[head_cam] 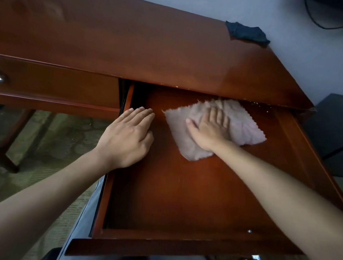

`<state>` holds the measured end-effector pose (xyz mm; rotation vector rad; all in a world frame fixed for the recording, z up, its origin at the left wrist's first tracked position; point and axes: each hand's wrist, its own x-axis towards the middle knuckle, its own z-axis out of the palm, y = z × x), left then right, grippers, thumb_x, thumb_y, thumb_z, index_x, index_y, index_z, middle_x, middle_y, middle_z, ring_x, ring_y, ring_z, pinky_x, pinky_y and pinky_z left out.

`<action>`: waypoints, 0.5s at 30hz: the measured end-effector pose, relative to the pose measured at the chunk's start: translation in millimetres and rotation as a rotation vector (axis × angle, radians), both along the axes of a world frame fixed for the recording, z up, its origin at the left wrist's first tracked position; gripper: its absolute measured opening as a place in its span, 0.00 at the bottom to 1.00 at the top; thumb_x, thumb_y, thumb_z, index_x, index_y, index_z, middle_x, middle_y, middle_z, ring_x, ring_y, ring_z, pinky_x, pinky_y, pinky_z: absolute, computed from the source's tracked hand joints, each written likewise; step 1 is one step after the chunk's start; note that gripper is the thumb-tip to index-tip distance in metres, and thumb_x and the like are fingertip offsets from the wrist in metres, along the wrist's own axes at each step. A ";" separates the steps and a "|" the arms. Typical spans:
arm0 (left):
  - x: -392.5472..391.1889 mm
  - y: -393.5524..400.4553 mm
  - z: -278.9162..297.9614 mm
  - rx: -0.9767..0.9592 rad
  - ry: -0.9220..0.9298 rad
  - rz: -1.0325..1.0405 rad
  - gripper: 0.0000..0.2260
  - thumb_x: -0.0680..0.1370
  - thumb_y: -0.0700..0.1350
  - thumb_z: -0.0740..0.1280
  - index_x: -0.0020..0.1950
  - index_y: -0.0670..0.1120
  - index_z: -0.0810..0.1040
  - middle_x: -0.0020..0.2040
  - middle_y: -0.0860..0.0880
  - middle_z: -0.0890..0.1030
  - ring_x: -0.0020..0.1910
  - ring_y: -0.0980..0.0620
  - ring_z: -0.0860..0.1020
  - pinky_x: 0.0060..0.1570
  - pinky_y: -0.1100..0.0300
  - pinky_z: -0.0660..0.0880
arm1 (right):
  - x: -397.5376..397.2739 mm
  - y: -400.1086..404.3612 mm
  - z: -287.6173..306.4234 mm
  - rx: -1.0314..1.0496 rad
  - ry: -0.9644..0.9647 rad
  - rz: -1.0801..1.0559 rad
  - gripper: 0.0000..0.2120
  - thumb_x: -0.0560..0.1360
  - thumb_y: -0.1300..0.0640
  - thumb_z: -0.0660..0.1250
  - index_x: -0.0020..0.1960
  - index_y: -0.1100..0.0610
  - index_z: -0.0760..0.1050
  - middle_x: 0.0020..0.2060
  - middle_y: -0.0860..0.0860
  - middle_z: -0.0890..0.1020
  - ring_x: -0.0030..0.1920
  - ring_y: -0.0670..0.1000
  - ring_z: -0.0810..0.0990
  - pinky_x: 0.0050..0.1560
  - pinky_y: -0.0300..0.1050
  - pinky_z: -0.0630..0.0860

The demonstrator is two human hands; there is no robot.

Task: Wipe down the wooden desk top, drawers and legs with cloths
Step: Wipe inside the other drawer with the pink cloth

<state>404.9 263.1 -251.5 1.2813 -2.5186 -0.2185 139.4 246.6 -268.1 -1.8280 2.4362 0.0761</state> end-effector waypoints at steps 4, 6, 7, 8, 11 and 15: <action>-0.5 -0.8 1.7 -0.035 0.002 0.038 0.32 0.81 0.56 0.47 0.80 0.41 0.65 0.81 0.43 0.65 0.82 0.47 0.59 0.79 0.59 0.45 | 101.3 -28.1 -7.9 -0.026 -0.022 0.341 0.34 0.81 0.44 0.52 0.82 0.59 0.52 0.82 0.58 0.53 0.82 0.60 0.49 0.80 0.58 0.48; -0.5 0.6 1.0 -0.085 -0.035 0.040 0.30 0.83 0.54 0.48 0.79 0.39 0.66 0.79 0.41 0.67 0.80 0.45 0.62 0.80 0.55 0.50 | 146.2 6.1 -12.6 0.107 0.125 0.605 0.26 0.79 0.55 0.56 0.74 0.66 0.65 0.81 0.60 0.59 0.81 0.58 0.55 0.80 0.53 0.51; -0.1 1.4 1.6 -0.085 -0.036 0.045 0.29 0.83 0.54 0.49 0.80 0.39 0.66 0.80 0.41 0.67 0.80 0.45 0.63 0.80 0.55 0.51 | 150.2 35.6 -14.9 0.085 -0.017 0.679 0.25 0.79 0.55 0.58 0.73 0.66 0.68 0.78 0.62 0.64 0.79 0.61 0.59 0.80 0.56 0.53; 0.5 2.4 2.4 -0.065 -0.031 0.049 0.29 0.83 0.54 0.49 0.80 0.40 0.66 0.80 0.42 0.66 0.81 0.45 0.62 0.80 0.55 0.50 | 139.0 67.3 -14.9 0.013 -0.051 0.809 0.27 0.80 0.50 0.58 0.74 0.64 0.68 0.76 0.64 0.68 0.78 0.63 0.62 0.79 0.59 0.55; 0.7 2.5 1.8 -0.032 -0.024 0.052 0.31 0.83 0.56 0.46 0.81 0.41 0.65 0.81 0.44 0.65 0.82 0.48 0.59 0.79 0.59 0.44 | 74.5 113.9 -6.2 -0.073 -0.008 0.841 0.39 0.80 0.35 0.51 0.82 0.60 0.56 0.80 0.61 0.60 0.81 0.60 0.53 0.81 0.54 0.39; -4.4 6.2 3.8 0.025 -0.043 0.063 0.34 0.81 0.60 0.44 0.82 0.44 0.63 0.83 0.48 0.61 0.83 0.53 0.54 0.79 0.61 0.39 | -11.6 64.5 -4.6 -0.010 0.040 0.327 0.42 0.79 0.31 0.39 0.83 0.57 0.37 0.82 0.56 0.40 0.82 0.54 0.39 0.80 0.52 0.36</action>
